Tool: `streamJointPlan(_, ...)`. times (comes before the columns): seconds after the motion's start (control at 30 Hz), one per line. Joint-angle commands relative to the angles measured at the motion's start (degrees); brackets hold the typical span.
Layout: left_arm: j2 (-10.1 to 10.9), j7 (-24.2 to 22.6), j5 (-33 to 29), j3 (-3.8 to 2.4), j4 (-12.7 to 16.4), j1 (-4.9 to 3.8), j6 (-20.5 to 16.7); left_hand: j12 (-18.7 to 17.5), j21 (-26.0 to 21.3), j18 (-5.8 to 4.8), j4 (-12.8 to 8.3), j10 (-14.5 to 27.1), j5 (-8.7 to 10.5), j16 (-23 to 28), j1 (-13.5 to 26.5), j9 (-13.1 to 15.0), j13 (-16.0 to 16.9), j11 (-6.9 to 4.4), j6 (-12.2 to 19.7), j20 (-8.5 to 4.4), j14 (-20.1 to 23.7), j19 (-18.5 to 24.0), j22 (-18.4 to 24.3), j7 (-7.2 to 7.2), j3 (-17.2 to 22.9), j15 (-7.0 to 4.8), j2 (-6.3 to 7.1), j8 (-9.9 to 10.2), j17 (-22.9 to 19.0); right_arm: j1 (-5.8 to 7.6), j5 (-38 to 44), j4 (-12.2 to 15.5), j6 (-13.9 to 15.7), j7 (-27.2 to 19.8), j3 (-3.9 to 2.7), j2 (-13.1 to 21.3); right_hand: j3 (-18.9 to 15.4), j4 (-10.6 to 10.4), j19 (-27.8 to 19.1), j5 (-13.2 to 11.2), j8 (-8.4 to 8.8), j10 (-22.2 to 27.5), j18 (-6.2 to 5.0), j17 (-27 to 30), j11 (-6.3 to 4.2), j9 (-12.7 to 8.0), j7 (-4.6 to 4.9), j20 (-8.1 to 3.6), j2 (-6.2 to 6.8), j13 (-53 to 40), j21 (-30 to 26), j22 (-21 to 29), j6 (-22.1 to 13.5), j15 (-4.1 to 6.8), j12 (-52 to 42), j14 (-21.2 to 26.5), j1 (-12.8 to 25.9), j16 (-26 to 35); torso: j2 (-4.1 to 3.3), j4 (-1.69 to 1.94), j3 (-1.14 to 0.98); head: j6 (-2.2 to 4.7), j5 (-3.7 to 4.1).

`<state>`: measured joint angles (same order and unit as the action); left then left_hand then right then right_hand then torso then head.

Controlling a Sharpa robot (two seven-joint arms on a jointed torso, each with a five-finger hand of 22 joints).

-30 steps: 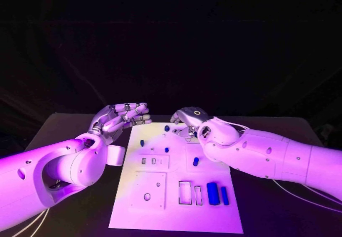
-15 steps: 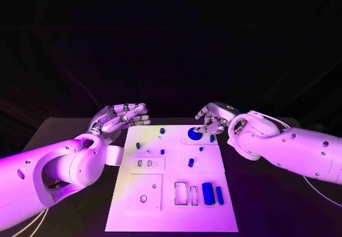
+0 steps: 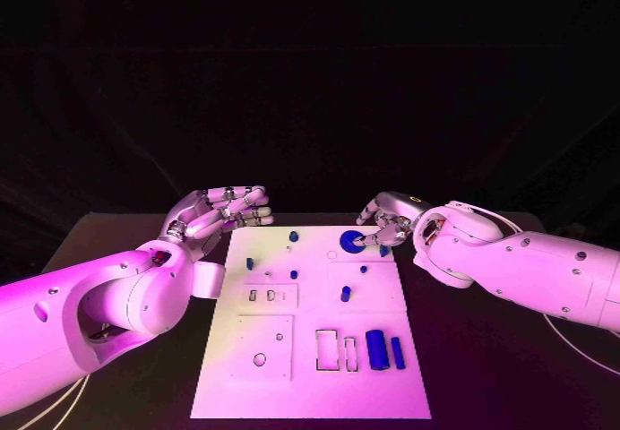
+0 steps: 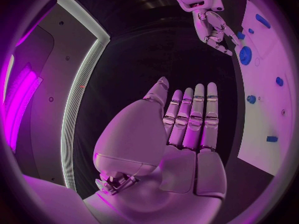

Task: Assemble the parts on the task board

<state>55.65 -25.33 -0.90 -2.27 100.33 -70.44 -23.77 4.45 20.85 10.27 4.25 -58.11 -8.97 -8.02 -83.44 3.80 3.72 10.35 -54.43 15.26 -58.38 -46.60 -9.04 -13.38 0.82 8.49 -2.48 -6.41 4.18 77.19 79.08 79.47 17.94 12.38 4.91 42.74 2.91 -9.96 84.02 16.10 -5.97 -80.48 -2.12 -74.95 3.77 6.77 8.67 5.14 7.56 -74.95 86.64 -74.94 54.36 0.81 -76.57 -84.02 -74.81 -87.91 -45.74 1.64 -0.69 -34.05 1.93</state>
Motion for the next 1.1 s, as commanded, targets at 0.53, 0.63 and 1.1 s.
streamJointPlan(0.53,-0.2,-0.4,0.0,-0.04,-0.2,-0.05,1.3,-0.2,0.2,0.2,-0.2,-0.1,-0.03,0.4,0.3,0.0,0.0,0.31,-0.3,0.02,-0.2,-0.1,0.1,-0.3,0.3,-0.07,0.11,0.4,-0.1,-0.88,1.3,-4.1,-3.7,1.9,0.05,-3.7,-0.1,0.4,4.7,0.0,-0.48,-1.5,1.51,-12.6,0.09,0.1,0.11,0.42,-0.8,-4.1,1.6,-12.6,-0.5,-0.37,-2.6,-5.5,-1.9,-1.0,-0.05,-0.1,0.03,-0.68,-0.45)
streamJointPlan(0.63,-0.2,-0.4,0.0,-0.04,-0.2,-0.05,1.2,-0.2,0.2,0.2,-0.2,-0.1,-0.03,0.4,0.3,0.0,0.0,0.31,-0.3,0.02,-0.2,-0.1,0.1,-0.3,0.3,-0.07,0.11,0.4,-0.1,-0.96,1.8,-4.5,-4.0,2.1,0.09,-4.1,-0.1,0.5,4.7,0.1,-0.5,-1.5,1.52,-12.6,0.09,0.1,0.12,0.43,-0.86,-4.2,1.6,-12.6,-0.5,-0.38,-2.7,-5.5,-2.0,-1.0,0.01,-0.12,0.03,-0.73,-0.54)
streamJointPlan(1.1,-0.2,-0.6,0.0,-0.04,-0.2,-0.05,1.2,-0.3,0.1,0.19,-0.3,-0.1,-0.03,0.6,0.3,0.0,0.0,0.34,-0.2,0.05,-0.1,-0.1,0.2,-0.32,0.4,-0.03,0.12,0.5,-0.1,-1.1,2.1,-5.9,-4.5,2.1,0.2,-5.0,0.4,1.0,4.8,1.4,-0.86,-1.8,1.57,-12.8,0.09,0.3,0.1,0.48,-1.74,-5.0,1.8,-12.9,-0.1,-0.41,-3.5,-5.5,-2.8,-1.1,-0.01,-0.09,0.01,-0.88,-0.5)
